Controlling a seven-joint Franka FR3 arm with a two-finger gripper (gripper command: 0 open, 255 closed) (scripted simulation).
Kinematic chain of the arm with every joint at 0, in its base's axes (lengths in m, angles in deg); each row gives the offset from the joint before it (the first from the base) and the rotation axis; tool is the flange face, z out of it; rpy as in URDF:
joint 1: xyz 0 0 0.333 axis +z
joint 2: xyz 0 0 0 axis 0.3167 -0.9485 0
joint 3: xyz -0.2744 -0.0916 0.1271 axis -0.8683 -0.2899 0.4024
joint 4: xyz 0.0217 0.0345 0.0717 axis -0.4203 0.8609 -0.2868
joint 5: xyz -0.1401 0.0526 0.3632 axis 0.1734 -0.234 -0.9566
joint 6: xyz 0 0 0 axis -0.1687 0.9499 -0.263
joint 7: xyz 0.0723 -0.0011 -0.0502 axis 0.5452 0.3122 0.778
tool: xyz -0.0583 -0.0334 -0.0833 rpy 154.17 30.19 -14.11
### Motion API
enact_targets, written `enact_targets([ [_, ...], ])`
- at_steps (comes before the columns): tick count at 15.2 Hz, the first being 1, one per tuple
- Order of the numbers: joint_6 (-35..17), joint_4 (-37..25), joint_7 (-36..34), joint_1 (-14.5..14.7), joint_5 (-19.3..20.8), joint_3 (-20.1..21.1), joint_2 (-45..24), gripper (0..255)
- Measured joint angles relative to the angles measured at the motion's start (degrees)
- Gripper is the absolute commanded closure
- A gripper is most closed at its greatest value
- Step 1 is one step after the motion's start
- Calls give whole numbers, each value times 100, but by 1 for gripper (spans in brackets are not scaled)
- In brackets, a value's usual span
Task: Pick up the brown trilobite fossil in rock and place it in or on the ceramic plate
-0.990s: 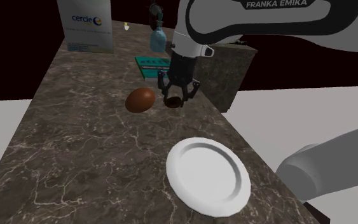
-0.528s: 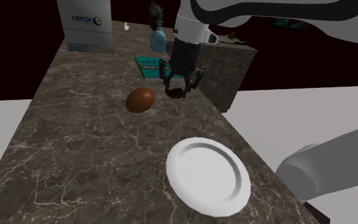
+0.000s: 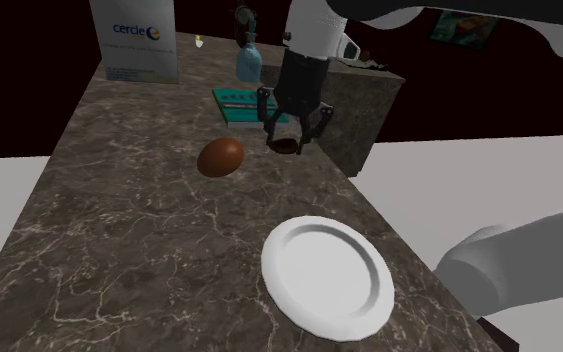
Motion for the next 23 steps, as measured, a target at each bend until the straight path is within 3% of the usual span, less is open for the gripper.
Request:
enact_targets([
  [8,480,901,-346,580,-607,-18,1501,255],
  [15,1063,1247,-998,1149,-1141,163,2591,255],
  [23,716,1903,-1024,1319,-1402,377,2925,255],
])
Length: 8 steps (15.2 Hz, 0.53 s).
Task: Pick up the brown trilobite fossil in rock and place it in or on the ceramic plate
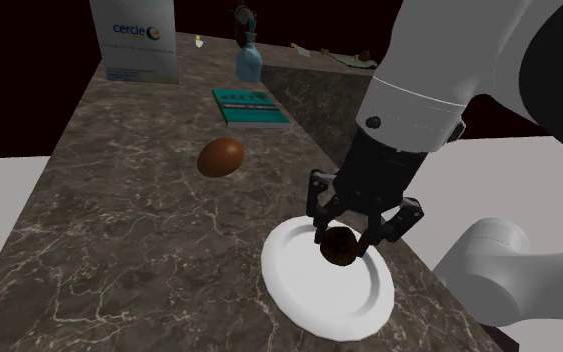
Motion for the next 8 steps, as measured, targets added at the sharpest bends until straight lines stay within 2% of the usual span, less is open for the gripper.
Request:
enact_targets([
  [8,-455,575,82,84,-212,222,126,255],
])
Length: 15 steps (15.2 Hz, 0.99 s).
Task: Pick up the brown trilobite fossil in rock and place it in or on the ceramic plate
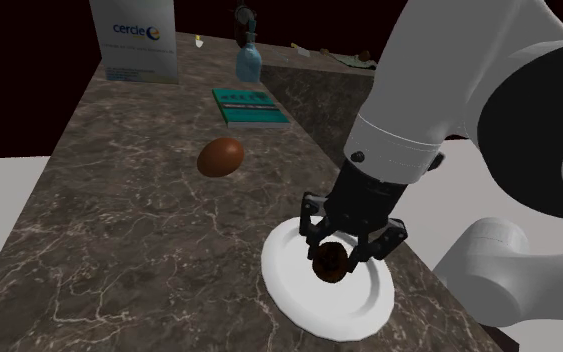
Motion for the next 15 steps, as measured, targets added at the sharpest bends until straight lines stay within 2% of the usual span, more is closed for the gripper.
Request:
enact_targets([
  [6,-30,41,6,8,-16,14,12,255],
  [7,-30,41,6,8,-16,14,12,0],
  [13,-30,41,6,8,-16,14,12,0],
  [15,147,-156,8,-30,91,-110,-22,0],
])
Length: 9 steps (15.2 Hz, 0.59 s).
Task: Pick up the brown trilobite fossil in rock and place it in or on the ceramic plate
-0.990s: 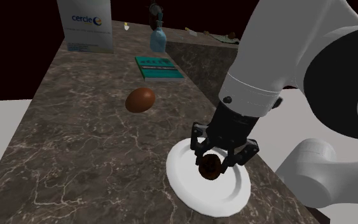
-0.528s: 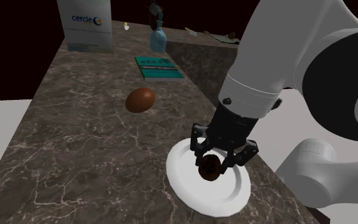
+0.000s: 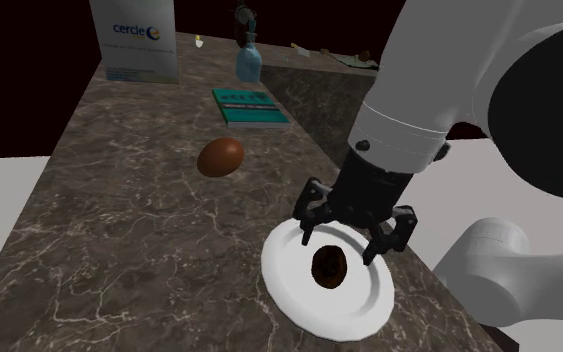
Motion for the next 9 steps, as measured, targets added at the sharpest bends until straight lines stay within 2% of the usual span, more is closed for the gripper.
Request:
enact_targets([
  [3,360,-420,-55,-47,161,-187,-69,0],
  [9,412,-527,-71,-75,190,-199,-125,0],
])
